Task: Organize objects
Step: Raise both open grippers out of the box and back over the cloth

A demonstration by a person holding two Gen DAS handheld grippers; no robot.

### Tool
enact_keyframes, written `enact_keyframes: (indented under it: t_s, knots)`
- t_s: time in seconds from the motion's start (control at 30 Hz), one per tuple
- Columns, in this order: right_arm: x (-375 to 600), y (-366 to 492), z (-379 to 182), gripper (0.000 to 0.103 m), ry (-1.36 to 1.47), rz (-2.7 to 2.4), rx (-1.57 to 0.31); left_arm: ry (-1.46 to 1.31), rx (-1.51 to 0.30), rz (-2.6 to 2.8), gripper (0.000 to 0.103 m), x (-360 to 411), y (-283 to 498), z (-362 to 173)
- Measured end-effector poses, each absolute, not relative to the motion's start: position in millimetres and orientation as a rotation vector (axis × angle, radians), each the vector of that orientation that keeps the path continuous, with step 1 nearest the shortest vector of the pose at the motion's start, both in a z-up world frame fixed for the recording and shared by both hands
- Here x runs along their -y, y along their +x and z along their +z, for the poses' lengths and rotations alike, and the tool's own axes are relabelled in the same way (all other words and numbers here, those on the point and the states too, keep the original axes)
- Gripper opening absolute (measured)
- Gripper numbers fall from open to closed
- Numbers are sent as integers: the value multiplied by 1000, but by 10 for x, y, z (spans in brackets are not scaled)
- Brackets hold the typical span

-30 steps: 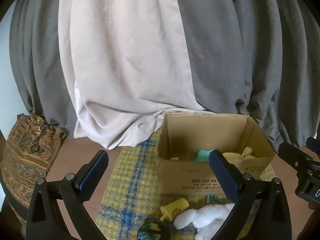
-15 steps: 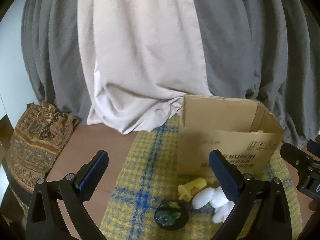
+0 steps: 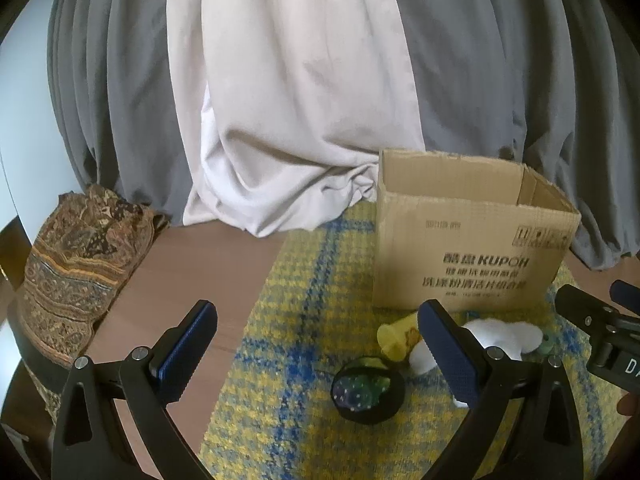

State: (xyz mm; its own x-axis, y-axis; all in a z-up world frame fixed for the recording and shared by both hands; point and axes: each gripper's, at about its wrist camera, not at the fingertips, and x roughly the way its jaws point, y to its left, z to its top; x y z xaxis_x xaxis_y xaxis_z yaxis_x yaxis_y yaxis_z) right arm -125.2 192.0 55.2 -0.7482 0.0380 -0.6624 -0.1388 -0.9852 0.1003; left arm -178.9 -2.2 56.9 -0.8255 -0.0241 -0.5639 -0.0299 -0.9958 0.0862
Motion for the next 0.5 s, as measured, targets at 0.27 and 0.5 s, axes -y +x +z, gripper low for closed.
enact_keyframes:
  t_s: [0.27,0.5]
  knots:
    - [-1929,-1185,404,96,-1097,2816,-209,-972,-125,2956,102,11,-1758,342]
    - [-1966,-1148,306,96,-1103,2787,-199,-1022,-110,2903,102,-45,-1768,128]
